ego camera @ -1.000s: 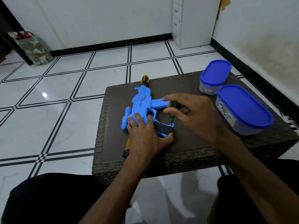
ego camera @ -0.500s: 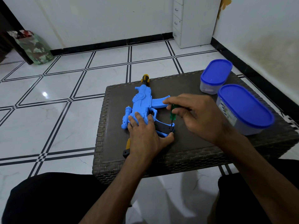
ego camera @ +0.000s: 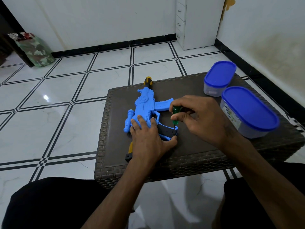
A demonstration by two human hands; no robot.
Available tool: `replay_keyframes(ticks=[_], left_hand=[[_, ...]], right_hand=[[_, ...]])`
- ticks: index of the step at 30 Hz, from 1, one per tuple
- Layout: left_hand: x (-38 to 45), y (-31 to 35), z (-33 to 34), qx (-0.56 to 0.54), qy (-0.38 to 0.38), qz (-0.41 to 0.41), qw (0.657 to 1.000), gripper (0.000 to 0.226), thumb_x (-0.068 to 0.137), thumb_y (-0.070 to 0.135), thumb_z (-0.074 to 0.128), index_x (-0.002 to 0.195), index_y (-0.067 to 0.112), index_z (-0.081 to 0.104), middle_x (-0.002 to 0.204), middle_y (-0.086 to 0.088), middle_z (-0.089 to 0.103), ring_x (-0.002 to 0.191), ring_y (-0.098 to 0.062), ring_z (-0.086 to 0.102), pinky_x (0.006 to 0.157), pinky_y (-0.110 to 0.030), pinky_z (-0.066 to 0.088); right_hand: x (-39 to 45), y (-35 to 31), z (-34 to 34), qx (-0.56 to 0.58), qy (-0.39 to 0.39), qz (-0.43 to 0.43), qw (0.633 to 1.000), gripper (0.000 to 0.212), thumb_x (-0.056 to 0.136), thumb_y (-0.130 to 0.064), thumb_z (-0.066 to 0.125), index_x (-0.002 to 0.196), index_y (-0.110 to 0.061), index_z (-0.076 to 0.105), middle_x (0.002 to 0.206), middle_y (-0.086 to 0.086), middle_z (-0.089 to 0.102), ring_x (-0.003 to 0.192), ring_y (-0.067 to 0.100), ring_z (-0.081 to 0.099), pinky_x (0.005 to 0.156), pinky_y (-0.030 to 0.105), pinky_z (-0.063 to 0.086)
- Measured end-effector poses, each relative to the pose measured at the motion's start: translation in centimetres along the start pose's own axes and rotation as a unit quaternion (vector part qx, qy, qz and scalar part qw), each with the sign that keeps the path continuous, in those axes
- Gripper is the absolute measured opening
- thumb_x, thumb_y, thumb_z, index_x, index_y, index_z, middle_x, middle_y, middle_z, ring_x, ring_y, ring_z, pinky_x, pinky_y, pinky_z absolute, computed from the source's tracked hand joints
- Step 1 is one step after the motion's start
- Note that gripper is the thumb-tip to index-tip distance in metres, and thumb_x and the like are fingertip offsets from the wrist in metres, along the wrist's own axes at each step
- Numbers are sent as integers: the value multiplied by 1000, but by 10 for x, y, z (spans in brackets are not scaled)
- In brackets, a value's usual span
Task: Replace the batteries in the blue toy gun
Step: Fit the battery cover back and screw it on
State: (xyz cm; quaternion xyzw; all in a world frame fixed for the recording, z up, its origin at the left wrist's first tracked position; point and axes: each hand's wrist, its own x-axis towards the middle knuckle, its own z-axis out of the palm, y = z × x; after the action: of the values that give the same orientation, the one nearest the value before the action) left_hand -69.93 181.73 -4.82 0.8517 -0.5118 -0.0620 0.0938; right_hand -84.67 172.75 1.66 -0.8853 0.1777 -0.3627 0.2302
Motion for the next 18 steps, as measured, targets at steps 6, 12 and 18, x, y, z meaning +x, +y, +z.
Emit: replay_keyframes(ticks=[6,12,18], left_hand=[[1,0,0,-1,1,1,1000,110,61,83,30,150,19,26,157,-25,7,144,-48,0,116,-54,9],[0,0,1,3,11,0,1000,116,54,84,20,149,19,28,156,-25,10,144,-48,3,116,-54,11],[0,1,1,-3,17,-2,1000,115,53,84,21,147,18,31,156,-26,13,143,-49,6,115,-54,11]], right_hand=[[1,-1,3,-22,21,-3,1000,34,81,-46,70,97,-16,70,83,-4,66,71,11,61,64,33,53],[2,-1,4,-18,31,0,999,34,80,-46,73,94,-16,69,82,-7,64,70,9,60,63,30,53],[0,1,6,-20,49,4,999,38,78,-51,74,91,-15,68,80,-7,63,67,9,59,61,34,53]])
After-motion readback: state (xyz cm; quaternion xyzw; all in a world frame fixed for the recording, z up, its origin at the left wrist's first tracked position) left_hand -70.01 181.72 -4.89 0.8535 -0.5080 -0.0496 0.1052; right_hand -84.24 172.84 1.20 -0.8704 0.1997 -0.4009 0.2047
